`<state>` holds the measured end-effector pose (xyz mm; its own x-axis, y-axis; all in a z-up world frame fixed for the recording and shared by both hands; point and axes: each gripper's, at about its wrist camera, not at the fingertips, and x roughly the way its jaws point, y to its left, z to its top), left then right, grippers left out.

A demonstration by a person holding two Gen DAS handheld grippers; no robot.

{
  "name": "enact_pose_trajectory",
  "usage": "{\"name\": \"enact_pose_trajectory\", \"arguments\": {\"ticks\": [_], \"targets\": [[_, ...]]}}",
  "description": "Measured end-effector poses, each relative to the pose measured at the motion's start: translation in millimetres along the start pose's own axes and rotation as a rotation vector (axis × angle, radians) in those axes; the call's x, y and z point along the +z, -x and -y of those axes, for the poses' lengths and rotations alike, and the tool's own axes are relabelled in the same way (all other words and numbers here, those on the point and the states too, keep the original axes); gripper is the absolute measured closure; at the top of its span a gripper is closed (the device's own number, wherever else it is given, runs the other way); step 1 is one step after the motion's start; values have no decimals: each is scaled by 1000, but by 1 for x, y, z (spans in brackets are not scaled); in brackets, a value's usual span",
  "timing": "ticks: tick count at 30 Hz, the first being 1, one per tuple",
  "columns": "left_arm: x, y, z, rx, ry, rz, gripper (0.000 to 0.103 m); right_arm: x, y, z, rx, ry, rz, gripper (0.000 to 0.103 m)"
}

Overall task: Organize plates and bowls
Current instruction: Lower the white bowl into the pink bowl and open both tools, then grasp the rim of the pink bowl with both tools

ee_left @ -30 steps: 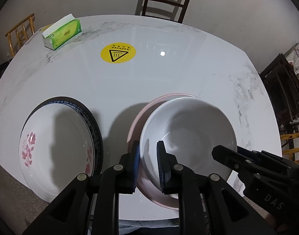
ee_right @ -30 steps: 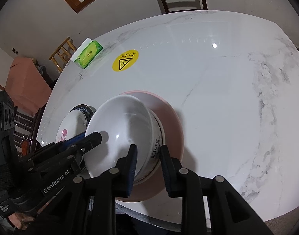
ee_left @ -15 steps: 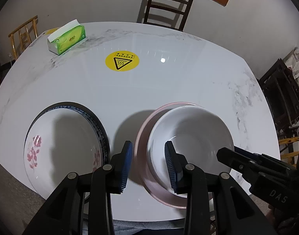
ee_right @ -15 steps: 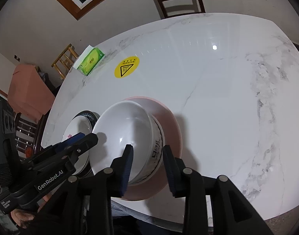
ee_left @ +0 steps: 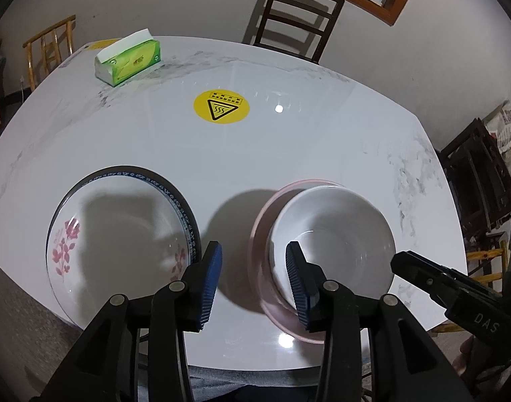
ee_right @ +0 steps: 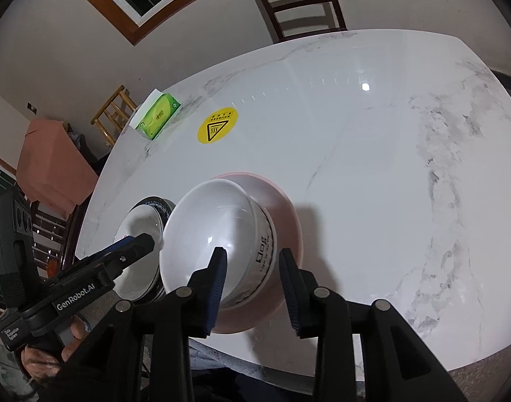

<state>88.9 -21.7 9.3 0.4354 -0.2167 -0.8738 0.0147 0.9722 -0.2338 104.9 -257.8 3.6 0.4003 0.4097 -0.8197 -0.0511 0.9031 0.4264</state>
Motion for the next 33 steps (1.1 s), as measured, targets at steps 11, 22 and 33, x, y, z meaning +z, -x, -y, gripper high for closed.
{"name": "enact_pose_trajectory", "arguments": {"ticks": [11,22,33], "targets": [[-1,4,-23,-29,101,-21,66,-3,5,12,-28,-40,9,70],[-5,-9,-34,-29,157,-69,66,-12,-3,20,-51,-71,-16,70],[-7,-27,-31,-47,167,-108,67,-11,-10,23,-89,-68,-31,70]]}}
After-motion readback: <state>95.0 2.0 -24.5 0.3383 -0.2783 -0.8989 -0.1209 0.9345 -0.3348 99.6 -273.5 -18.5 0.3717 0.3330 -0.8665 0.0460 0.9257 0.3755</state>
